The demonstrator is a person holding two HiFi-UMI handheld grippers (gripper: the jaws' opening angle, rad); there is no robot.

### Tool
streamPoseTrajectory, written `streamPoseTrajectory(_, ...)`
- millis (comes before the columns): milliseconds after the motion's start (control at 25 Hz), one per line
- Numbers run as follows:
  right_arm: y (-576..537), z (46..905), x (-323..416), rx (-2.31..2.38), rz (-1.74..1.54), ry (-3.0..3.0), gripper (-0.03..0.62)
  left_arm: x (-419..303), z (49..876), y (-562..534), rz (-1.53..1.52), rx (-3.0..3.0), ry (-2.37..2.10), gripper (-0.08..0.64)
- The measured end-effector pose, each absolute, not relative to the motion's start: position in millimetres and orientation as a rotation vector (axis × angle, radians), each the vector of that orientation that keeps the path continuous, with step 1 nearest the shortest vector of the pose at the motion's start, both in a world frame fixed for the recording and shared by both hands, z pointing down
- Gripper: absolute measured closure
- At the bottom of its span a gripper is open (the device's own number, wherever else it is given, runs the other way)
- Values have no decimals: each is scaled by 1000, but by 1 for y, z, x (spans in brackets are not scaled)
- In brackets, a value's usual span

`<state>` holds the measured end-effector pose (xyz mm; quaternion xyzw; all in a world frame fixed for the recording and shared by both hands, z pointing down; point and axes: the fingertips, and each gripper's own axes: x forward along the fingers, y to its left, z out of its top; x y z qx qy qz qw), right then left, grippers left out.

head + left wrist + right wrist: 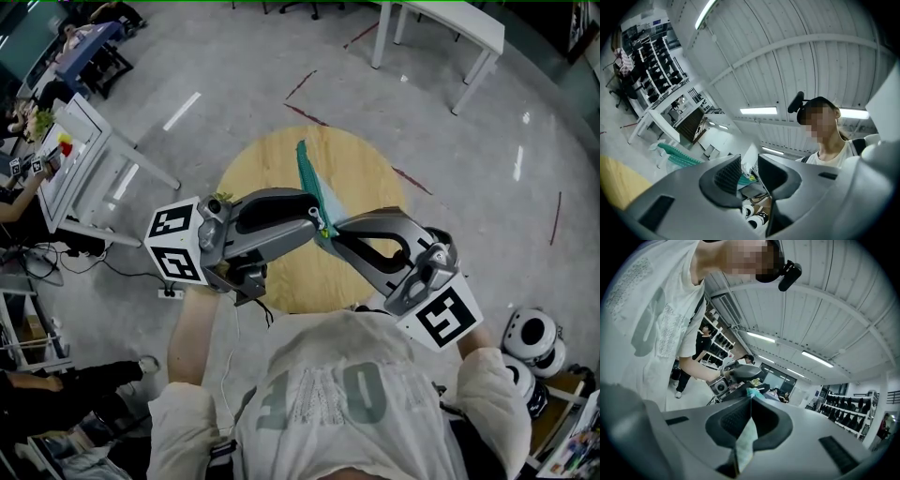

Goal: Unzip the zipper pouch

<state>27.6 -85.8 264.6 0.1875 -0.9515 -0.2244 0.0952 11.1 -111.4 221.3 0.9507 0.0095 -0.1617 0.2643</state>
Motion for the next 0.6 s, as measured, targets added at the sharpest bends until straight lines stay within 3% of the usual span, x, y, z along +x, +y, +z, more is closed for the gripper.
streamPoseTrajectory(280,-82,266,28,571,-695,-2801,558,16,229,-111,-370,2643,-93,527)
streamPoseTrajectory(600,-81,267,32,604,-681,-2800,558,19,233,-117,-427,2580,-138,534)
